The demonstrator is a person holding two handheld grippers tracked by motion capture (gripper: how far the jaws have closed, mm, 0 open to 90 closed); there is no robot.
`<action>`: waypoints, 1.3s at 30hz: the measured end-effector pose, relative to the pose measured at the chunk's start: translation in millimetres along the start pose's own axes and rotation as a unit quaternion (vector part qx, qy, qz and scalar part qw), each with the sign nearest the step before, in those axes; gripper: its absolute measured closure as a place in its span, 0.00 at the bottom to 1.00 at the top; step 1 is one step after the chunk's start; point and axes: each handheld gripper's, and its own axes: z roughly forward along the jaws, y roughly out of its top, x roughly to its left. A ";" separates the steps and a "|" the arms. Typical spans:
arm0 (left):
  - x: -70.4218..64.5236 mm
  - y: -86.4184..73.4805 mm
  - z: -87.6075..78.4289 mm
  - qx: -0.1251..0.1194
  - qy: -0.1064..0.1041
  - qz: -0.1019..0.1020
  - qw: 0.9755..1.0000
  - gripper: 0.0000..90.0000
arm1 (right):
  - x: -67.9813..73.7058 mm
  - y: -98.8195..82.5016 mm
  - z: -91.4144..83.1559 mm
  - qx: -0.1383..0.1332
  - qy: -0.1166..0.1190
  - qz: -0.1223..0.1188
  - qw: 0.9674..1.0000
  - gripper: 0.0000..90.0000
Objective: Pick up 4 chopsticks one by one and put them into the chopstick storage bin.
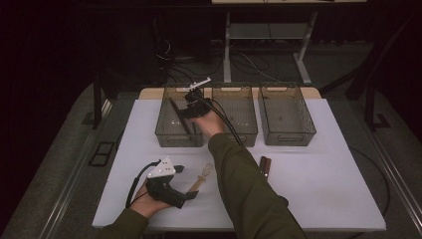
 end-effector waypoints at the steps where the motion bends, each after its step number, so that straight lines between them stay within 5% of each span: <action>1: 0.0 -0.1 0.2 0.000 0.000 0.000 1.000 0.00 | -0.1 0.0 -1.5 0.002 0.006 0.004 1.000 0.51; 9: 0.3 -0.3 -0.3 0.001 0.001 0.004 1.000 0.00 | 0.9 -5.2 -25.4 -0.039 0.030 0.005 0.999 0.34; 22: 0.3 -0.5 -0.2 0.000 0.003 0.000 1.000 0.00 | -6.1 -31.1 -73.0 -0.030 0.046 -0.005 0.998 0.15; 28: 0.5 -1.3 -0.7 -0.001 0.003 -0.005 1.000 0.00 | -10.0 -42.9 -91.1 -0.048 0.050 -0.010 0.998 0.13; 32: 1.1 -1.8 -0.8 -0.005 0.001 -0.008 1.000 0.00 | -12.3 -51.1 -101.7 -0.049 0.028 -0.008 0.998 0.13; 39: 0.1 -1.5 -1.0 -0.003 0.002 -0.010 1.000 0.00 | -21.0 -74.2 -120.2 -0.057 0.039 0.003 0.998 0.13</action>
